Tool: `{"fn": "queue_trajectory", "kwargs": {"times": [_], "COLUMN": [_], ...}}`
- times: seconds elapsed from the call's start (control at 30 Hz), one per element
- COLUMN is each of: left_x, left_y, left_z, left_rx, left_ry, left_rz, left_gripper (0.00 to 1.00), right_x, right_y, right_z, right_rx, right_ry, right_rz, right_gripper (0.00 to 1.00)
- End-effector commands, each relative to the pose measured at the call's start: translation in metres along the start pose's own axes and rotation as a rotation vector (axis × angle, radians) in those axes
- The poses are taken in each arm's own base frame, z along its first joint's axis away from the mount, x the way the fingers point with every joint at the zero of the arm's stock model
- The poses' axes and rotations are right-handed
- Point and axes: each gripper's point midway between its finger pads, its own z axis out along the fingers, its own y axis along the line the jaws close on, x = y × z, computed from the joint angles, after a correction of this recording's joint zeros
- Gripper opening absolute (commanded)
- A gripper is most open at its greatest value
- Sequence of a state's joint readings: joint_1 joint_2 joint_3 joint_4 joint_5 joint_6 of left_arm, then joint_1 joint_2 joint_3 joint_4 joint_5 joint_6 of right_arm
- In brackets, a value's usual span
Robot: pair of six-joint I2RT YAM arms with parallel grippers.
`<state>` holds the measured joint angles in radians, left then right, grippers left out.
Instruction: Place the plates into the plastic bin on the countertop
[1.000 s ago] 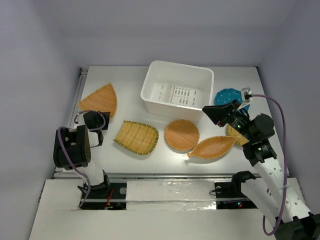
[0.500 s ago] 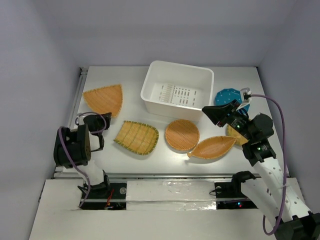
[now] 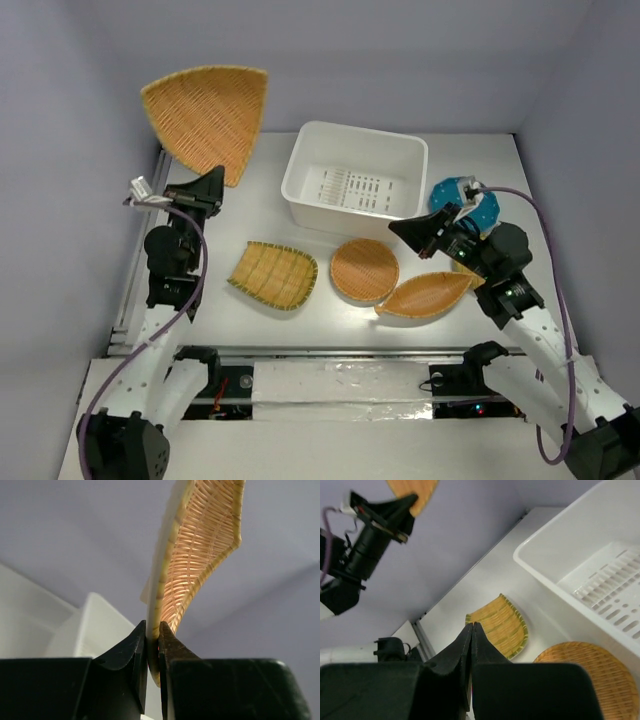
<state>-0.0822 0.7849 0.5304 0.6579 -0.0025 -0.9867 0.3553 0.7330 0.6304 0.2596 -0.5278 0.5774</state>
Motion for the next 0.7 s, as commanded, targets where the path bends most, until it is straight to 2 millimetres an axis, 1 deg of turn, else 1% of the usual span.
{"fn": "queue_trajectory", "kwargs": {"times": [0.0, 0.03, 0.07, 0.1, 0.13, 0.17, 0.2, 0.23, 0.27, 0.3, 0.33, 0.37, 0.4, 0.43, 0.47, 0.5, 0.53, 0.57, 0.6, 0.63, 0.67], "left_x": [0.029, 0.034, 0.054, 0.071, 0.075, 0.096, 0.112, 0.115, 0.138, 0.153, 0.159, 0.177, 0.189, 0.193, 0.211, 0.222, 0.224, 0.238, 0.247, 0.247, 0.263], "left_y": [-0.045, -0.058, -0.054, -0.057, -0.068, -0.058, -0.060, -0.076, -0.076, -0.058, -0.074, -0.054, -0.049, -0.057, -0.036, -0.034, -0.036, -0.022, -0.018, -0.027, -0.013], "left_z": [0.009, 0.014, 0.020, 0.020, 0.026, 0.033, 0.033, 0.042, 0.052, 0.053, 0.062, 0.073, 0.075, 0.084, 0.089, 0.089, 0.096, 0.099, 0.097, 0.105, 0.105], "left_rx": [0.106, 0.137, 0.136, 0.137, 0.158, 0.131, 0.133, 0.162, 0.158, 0.120, 0.150, 0.106, 0.088, 0.107, 0.066, 0.064, 0.069, 0.041, 0.029, 0.050, 0.033], "left_ry": [0.159, 0.189, 0.268, 0.328, 0.350, 0.414, 0.467, 0.485, 0.558, 0.604, 0.615, 0.654, 0.696, 0.713, 0.758, 0.784, 0.788, 0.820, 0.853, 0.857, 0.912], "left_rz": [0.092, 0.089, 0.089, 0.086, 0.101, 0.105, 0.107, 0.113, 0.130, 0.142, 0.150, 0.173, 0.180, 0.179, 0.178, 0.175, 0.173, 0.171, 0.173, 0.183, 0.182], "left_gripper": [0.00, 0.00, 0.00, 0.00, 0.00, 0.00, 0.00, 0.00, 0.00, 0.00, 0.00, 0.00, 0.00, 0.00, 0.00, 0.00, 0.00, 0.00, 0.00, 0.00, 0.00], "right_x": [-0.001, 0.005, 0.009, 0.013, 0.016, 0.016, 0.016, 0.015, 0.012, 0.012, 0.009, 0.007, 0.008, 0.005, 0.005, 0.004, 0.004, 0.004, 0.005, 0.006, 0.007], "right_y": [0.010, 0.015, 0.015, 0.015, 0.011, 0.010, 0.010, 0.006, 0.004, 0.005, 0.003, 0.003, 0.002, 0.003, 0.002, 0.001, -0.002, -0.004, -0.005, -0.007, -0.008], "right_z": [0.012, 0.015, 0.016, 0.016, 0.015, 0.014, 0.011, 0.009, 0.004, 0.002, 0.000, -0.002, -0.004, -0.006, -0.008, -0.009, -0.012, -0.012, -0.013, -0.013, -0.013], "right_rx": [0.001, -0.002, 0.005, 0.013, 0.032, 0.041, 0.051, 0.074, 0.097, 0.099, 0.116, 0.120, 0.131, 0.137, 0.146, 0.153, 0.173, 0.181, 0.189, 0.197, 0.197], "right_ry": [0.006, 0.014, 0.020, 0.029, 0.028, 0.026, 0.024, 0.015, 0.000, 0.002, -0.011, -0.015, -0.013, -0.029, -0.032, -0.036, -0.043, -0.043, -0.044, -0.038, -0.037], "right_rz": [-0.028, -0.023, -0.018, -0.014, -0.011, -0.010, -0.012, -0.017, -0.024, -0.023, -0.028, -0.028, -0.026, -0.025, -0.023, -0.022, -0.022, -0.021, -0.022, -0.022, -0.021], "right_gripper": [0.00, 0.00, 0.00, 0.00, 0.00, 0.00, 0.00, 0.00, 0.00, 0.00, 0.00, 0.00, 0.00, 0.00, 0.00, 0.00, 0.00, 0.00, 0.00, 0.00, 0.00]}}
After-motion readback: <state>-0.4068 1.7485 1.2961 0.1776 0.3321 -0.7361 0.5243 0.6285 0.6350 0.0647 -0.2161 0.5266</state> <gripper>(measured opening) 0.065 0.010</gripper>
